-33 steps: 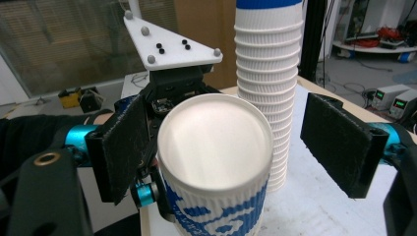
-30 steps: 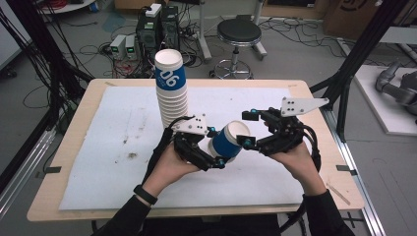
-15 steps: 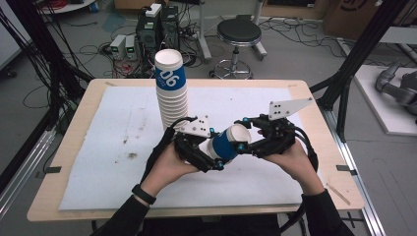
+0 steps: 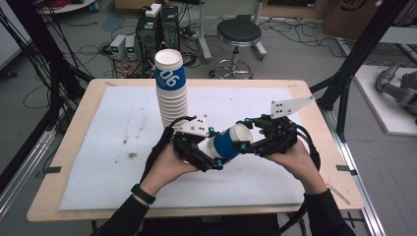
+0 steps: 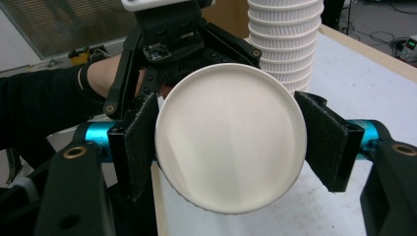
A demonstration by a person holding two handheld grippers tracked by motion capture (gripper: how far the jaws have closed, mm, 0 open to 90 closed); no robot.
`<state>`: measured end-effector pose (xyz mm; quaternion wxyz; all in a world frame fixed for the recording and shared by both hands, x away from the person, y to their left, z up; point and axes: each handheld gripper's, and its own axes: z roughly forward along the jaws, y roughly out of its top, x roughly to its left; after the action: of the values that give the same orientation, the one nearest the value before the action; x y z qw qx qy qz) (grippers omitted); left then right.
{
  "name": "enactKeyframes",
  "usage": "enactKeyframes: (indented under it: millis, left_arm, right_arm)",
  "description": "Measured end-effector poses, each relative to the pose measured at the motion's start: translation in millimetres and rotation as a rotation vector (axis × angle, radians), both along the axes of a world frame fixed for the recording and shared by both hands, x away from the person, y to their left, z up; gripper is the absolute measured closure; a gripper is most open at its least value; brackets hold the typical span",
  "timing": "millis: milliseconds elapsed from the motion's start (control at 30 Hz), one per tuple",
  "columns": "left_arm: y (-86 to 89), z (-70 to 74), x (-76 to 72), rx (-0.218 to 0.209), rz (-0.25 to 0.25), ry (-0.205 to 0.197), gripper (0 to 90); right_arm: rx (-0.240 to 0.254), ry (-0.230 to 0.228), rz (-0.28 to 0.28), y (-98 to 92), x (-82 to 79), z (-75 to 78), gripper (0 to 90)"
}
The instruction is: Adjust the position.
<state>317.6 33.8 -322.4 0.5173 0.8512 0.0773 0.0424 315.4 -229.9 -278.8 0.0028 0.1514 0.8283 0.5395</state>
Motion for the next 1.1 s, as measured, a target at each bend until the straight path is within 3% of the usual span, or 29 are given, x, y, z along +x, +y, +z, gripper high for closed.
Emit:
enactKeyframes:
  millis: [367,700,900,1100]
  left_arm:
    - [0.7,0.5,0.4,-0.013,-0.014,-0.006,17.1]
    - [4.9,-3.0,2.5,-0.108,0.009,0.033,13.5]
    - [5.8,-8.9,4.4,-0.17,0.015,0.051,8.6]
    - [5.5,-10.6,4.7,-0.222,-0.011,0.065,8.2]
  right_arm:
    - [-0.001,0.004,0.009,-2.3,-0.2,0.6,30.2]
    - [0.059,-0.032,-0.011,-5.0,-0.4,1.8,30.4]
    - [0.106,-0.018,-0.013,-9.7,-0.7,3.8,30.5]
    - [0.131,-0.002,-0.014,-8.6,-0.9,2.7,30.4]
